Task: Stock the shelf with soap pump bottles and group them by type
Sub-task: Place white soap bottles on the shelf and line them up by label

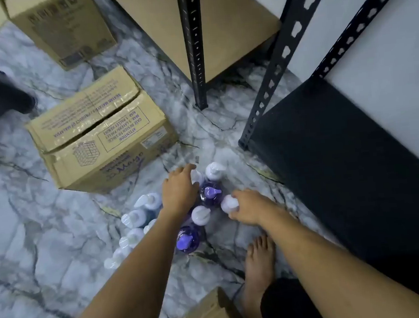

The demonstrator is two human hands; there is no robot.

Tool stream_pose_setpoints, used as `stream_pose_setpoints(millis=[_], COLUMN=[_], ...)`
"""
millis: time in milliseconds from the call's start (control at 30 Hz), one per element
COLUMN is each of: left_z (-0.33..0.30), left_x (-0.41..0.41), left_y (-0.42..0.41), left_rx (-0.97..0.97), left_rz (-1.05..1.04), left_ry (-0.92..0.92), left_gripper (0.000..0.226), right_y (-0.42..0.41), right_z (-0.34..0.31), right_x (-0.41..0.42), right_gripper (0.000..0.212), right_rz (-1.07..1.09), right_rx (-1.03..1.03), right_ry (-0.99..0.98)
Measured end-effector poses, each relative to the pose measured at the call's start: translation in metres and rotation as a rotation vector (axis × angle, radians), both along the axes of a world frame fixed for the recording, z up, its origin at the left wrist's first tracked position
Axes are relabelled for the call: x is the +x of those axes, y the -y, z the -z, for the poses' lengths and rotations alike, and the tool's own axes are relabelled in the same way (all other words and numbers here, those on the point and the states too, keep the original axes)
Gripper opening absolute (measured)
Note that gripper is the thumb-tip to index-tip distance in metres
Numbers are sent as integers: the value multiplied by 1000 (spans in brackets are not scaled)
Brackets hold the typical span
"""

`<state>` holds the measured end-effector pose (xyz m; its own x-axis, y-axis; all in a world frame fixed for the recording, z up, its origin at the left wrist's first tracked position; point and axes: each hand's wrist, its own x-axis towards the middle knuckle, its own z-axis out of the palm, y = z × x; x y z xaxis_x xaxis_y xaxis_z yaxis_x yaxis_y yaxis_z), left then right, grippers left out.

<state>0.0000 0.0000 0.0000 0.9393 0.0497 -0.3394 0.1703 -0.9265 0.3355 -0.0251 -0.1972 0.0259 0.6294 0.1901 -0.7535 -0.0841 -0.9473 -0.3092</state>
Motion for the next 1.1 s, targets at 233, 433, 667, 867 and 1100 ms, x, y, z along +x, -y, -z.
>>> stream_pose_setpoints(millis=[233,433,667,867,1100], left_z=[10,7,-27,-83,-167], left_x=[14,21,23,34,42], left_y=[0,-6,-7,-7,-1], left_rx=[26,-72,-146,-151,-175], left_rz=[41,57,63,95,217], left_ry=[14,9,11,58,126], left_gripper=[28,24,31,39,40], right_y=[-5,-10,6,24,36], right_z=[12,6,-44,-112,-191], right_x=[7,14,24,26,14], right_gripper=[53,26,23,22,17], right_rz=[50,83,158,231,241], right_rx=[3,37,46,82,148], right_ry=[-53,-40,49,204,396])
